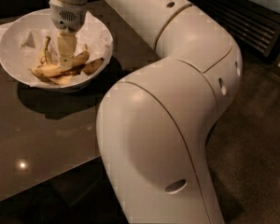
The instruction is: Pick banana from white bowl
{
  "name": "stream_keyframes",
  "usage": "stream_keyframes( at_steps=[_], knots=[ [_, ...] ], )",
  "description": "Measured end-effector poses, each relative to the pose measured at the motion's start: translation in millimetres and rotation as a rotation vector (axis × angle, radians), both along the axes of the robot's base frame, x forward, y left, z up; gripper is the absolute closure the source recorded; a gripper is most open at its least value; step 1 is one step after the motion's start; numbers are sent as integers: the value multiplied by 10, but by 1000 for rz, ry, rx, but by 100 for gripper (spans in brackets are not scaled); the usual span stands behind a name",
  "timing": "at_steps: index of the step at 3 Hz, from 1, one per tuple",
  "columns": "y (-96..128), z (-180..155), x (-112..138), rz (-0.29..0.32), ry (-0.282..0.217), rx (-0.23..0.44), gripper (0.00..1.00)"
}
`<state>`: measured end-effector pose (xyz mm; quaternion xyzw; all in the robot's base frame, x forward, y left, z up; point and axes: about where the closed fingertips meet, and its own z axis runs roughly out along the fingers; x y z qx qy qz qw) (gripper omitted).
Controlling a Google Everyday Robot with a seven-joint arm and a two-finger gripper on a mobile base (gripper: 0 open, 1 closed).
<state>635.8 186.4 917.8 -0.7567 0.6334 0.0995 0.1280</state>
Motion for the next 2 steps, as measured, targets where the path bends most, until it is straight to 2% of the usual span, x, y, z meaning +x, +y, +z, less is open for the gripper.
stream_keyframes(
  at_steps=[2],
  knots=[
    [14,-133,10,27,11,-11,42]
  ],
)
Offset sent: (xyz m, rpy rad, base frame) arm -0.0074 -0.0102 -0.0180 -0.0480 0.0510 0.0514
